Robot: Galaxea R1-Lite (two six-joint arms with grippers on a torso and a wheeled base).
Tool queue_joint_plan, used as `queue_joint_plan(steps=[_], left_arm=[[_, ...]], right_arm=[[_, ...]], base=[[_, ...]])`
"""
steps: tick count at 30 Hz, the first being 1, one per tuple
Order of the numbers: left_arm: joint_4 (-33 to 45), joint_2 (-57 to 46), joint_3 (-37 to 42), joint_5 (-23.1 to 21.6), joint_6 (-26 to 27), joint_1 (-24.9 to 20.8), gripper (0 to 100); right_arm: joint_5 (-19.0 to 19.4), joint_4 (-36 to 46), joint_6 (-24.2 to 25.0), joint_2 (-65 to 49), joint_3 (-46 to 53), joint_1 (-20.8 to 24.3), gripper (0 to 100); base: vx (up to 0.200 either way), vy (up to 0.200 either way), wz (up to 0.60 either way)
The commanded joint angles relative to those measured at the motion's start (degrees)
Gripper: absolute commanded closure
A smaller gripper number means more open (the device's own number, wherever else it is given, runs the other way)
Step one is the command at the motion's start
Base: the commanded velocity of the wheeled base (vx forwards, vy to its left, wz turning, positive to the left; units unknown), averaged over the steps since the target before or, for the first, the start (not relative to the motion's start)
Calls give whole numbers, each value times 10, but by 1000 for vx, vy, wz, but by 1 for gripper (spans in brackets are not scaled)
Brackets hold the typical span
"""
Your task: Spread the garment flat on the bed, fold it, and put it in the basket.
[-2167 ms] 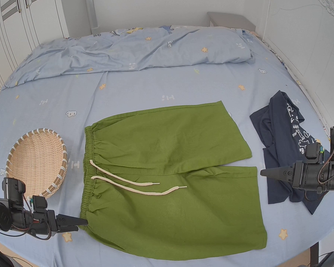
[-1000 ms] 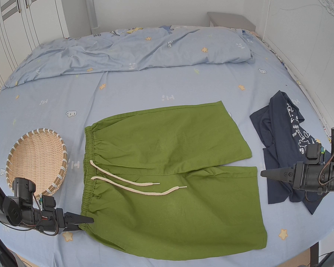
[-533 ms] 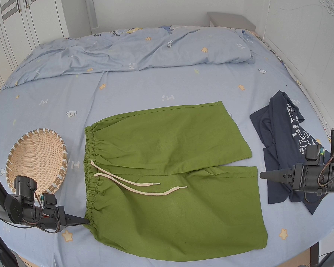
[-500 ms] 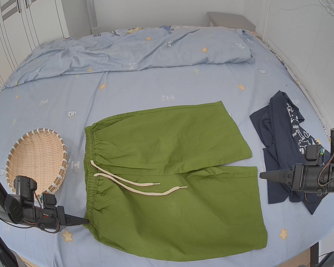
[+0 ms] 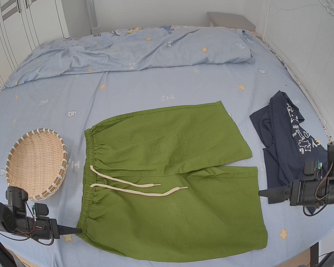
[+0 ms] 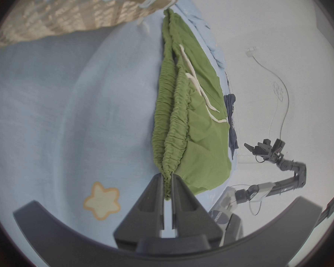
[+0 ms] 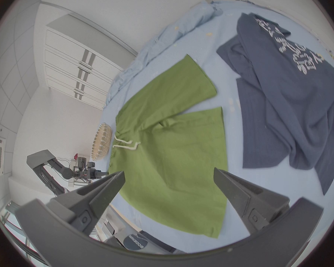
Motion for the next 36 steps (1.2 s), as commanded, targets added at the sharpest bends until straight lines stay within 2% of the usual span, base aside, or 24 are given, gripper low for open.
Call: queue_joint_plan(steps=[1, 8, 16, 23, 29, 36], left_arm=[[3, 16, 25, 2, 69, 50, 100], [0, 38, 15, 11, 79, 61, 100], [-3, 38, 14, 11, 79, 66, 100], [-3, 42, 11, 11, 79, 66, 100], [-3, 42, 9, 10, 80, 66, 100], [-3, 42, 9, 10, 80, 65, 100]], right_arm=[[-1, 1, 0, 5, 68, -4, 0], [5, 1, -4, 12, 130, -22, 0], [18, -19, -25, 78, 162, -22, 0], [71, -107, -35, 150, 202, -30, 0], [106, -172, -36, 165, 234, -29, 0], [115, -211, -43, 202, 243, -29, 0]], base=[[0, 0, 0], [0, 0, 0], [0, 0, 0], [0, 0, 0], [0, 0, 0], [0, 0, 0]])
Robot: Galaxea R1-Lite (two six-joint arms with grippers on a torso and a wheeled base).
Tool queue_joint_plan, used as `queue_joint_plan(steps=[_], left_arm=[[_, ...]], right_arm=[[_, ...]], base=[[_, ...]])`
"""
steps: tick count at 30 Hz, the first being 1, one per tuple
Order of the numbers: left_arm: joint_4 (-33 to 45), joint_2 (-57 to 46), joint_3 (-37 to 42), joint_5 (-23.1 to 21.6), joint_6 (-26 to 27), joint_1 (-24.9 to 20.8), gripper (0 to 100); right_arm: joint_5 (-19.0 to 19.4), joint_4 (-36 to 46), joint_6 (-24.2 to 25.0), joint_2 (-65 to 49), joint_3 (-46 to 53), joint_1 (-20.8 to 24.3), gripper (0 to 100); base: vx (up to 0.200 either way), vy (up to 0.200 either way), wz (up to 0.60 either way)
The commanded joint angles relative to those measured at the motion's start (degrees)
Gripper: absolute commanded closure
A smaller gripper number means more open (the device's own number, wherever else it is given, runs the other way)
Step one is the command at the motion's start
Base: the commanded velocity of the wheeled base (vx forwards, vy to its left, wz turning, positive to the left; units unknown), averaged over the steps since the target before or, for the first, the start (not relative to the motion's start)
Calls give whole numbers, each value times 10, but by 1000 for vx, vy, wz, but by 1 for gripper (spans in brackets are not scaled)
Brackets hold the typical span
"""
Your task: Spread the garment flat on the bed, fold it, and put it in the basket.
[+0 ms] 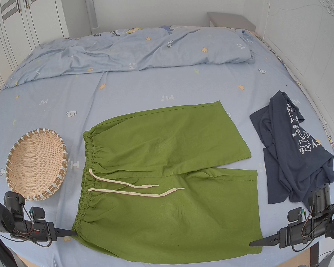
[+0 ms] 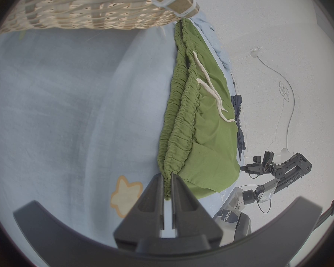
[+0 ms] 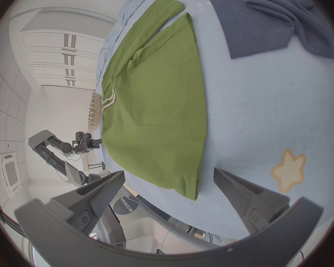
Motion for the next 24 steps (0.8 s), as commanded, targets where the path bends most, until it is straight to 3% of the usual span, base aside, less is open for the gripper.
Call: queue_joint_plan(steps=[1, 12, 24], left_arm=[[0, 1, 0, 0, 0, -1, 100], [0, 1, 0, 0, 0, -3, 100], [0, 0, 0, 1, 0, -4, 100]], right_arm=[[1, -8, -7, 35, 12, 1, 0], [25, -30, -17, 64, 12, 10, 0], [24, -56, -16, 98, 12, 48, 0]], base=[[0, 0, 0], [0, 0, 0], [0, 0, 0]])
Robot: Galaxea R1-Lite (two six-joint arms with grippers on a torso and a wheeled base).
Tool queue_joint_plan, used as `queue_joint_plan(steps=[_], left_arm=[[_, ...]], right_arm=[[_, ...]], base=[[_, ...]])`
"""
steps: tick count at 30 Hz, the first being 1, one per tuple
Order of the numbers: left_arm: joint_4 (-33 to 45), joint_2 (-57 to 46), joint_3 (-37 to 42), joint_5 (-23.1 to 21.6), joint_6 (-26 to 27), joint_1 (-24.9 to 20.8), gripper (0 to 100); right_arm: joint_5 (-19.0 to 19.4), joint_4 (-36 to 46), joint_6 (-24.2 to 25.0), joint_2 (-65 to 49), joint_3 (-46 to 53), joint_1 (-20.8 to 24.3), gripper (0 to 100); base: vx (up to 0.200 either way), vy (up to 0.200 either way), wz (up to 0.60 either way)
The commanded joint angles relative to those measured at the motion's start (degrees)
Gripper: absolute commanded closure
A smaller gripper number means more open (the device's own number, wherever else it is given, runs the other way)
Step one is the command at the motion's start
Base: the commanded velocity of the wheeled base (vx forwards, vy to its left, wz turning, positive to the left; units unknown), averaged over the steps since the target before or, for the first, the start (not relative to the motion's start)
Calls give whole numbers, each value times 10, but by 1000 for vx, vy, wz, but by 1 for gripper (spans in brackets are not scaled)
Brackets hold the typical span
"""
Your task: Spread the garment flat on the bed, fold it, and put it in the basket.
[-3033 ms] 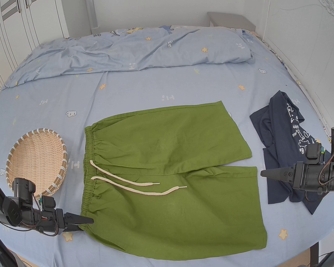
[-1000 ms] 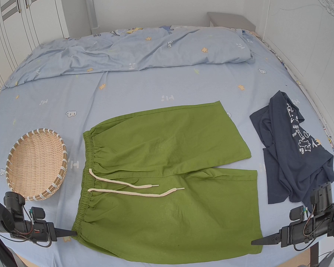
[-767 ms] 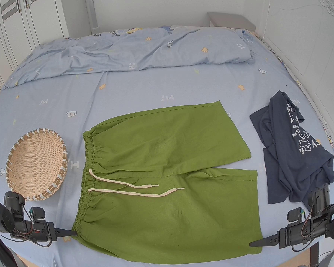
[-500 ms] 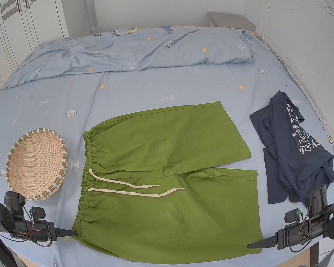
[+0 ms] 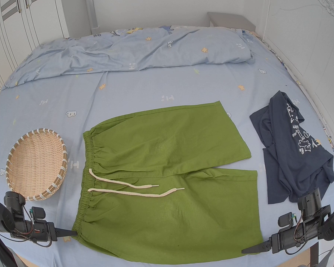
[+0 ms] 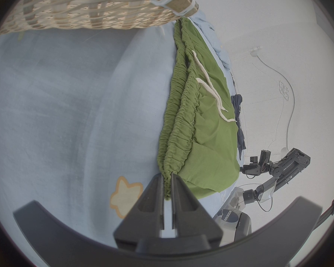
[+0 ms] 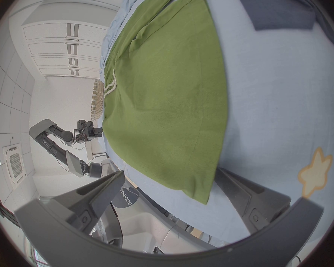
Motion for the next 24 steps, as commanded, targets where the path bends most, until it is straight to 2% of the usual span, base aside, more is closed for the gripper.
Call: queue_joint_plan(steps=[1, 9, 10, 17, 24], left_arm=[[0, 0, 0, 0, 0, -1, 100], [-1, 0, 0, 0, 0, 1, 100], [-1, 0, 0, 0, 0, 1, 100], [0, 1, -2, 0, 0, 3, 100], [8, -5, 2, 0, -2, 3, 100]], right_arm=[[-1, -6, 1, 17, 10, 14, 0], [-1, -12, 7, 19, 10, 14, 0], [-1, -13, 7, 19, 10, 14, 100], [-5, 0, 8, 18, 10, 4, 100], [-6, 52, 0, 2, 10, -30, 100]], base=[[0, 0, 0], [0, 0, 0], [0, 0, 0], [0, 0, 0], [0, 0, 0]])
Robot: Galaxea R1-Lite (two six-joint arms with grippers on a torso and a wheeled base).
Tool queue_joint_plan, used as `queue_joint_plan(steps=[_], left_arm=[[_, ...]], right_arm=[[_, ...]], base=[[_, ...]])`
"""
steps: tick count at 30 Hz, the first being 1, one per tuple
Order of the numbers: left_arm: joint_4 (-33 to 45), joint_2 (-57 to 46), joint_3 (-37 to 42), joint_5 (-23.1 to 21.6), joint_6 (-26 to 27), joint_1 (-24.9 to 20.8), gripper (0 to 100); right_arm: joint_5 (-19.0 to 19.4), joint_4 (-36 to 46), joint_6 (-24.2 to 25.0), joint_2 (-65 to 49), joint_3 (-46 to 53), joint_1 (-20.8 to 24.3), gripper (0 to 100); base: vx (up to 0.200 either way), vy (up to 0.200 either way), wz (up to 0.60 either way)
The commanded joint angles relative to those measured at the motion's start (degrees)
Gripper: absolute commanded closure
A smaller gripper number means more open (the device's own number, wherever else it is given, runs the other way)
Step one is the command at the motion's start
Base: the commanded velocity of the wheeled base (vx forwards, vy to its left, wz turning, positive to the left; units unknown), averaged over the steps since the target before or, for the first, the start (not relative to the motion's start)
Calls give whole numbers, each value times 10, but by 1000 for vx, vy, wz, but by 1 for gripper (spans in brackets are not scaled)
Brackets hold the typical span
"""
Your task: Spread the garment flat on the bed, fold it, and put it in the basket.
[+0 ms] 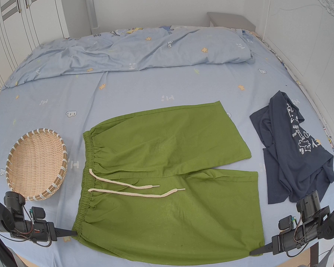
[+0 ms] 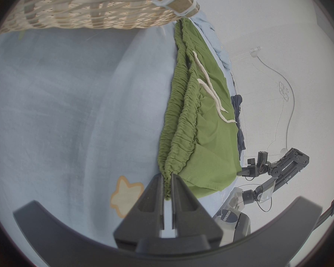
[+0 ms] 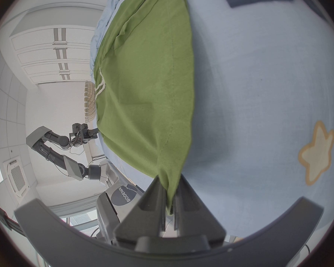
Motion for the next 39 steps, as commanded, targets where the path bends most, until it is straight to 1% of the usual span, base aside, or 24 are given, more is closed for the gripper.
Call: queue_joint_plan(steps=[1, 3, 4, 8, 10, 14, 16, 17, 19, 21, 22, 24, 25, 27, 28, 31, 32, 33, 35, 36, 38, 39], left_arm=[[7, -7, 6, 0, -3, -2, 100], [7, -7, 7, 0, -3, -2, 100], [16, -7, 12, 3, -3, -5, 100], [32, -12, 40, 23, 4, 12, 100], [32, -29, 54, 27, 4, 22, 100], [38, -58, 58, 27, -3, 15, 100], [60, -89, 48, 29, -16, 11, 100], [85, -109, 38, 29, -28, 2, 100], [162, -165, -9, 29, -79, -23, 100], [214, -194, -43, 29, -111, -34, 100], [286, -225, -96, 28, -143, -45, 100], [344, -242, -140, 27, -157, -54, 100], [388, -248, -177, 26, -160, -60, 100], [431, -249, -218, 23, -162, -61, 100], [463, -248, -256, 22, -163, -64, 100], [498, -246, -307, 22, -176, -69, 100], [498, -246, -307, 22, -176, -69, 100], [509, -242, -346, 22, -199, -78, 100], [508, -234, -371, 22, -219, -80, 100], [504, -224, -392, 21, -237, -81, 100], [502, -215, -412, 21, -252, -86, 100], [502, -202, -434, 21, -265, -94, 100]], right_arm=[[-2, 22, -2, -19, 10, -13, 100], [-2, 26, -2, -22, 10, -13, 100], [-3, 64, -2, -54, 10, -12, 100], [-2, 103, -1, -116, 10, -11, 100], [-3, 106, -1, -125, 10, -10, 100], [-3, 101, -1, -125, 3, -13, 100], [-3, 102, 2, -128, -9, -13, 100], [-3, 106, 3, -132, -18, -13, 100], [-4, 110, 6, -153, -40, -13, 100], [-5, 118, 8, -161, -54, -12, 100], [-9, 138, 13, -170, -82, -12, 100], [-11, 168, 15, -180, -115, -13, 100], [-11, 204, 15, -191, -151, -14, 100], [-11, 256, 15, -205, -202, -14, 100], [-11, 309, 15, -221, -258, -15, 100], [-9, 388, 15, -233, -349, -16, 100], [-9, 388, 15, -233, -349, -16, 100], [-7, 442, 15, -227, -428, -17, 100], [-7, 465, 15, -225, -472, -18, 100], [-7, 478, 15, -214, -509, -21, 100], [-7, 483, 16, -195, -539, -21, 100], [-8, 487, 17, -173, -573, -21, 100]], base=[[0, 0, 0], [0, 0, 0], [0, 0, 0], [0, 0, 0], [0, 0, 0], [0, 0, 0], [0, 0, 0], [0, 0, 0], [0, 0, 0], [0, 0, 0], [0, 0, 0], [0, 0, 0], [0, 0, 0], [0, 0, 0], [0, 0, 0], [0, 0, 0], [0, 0, 0], [0, 0, 0], [0, 0, 0], [0, 0, 0], [0, 0, 0], [0, 0, 0]])
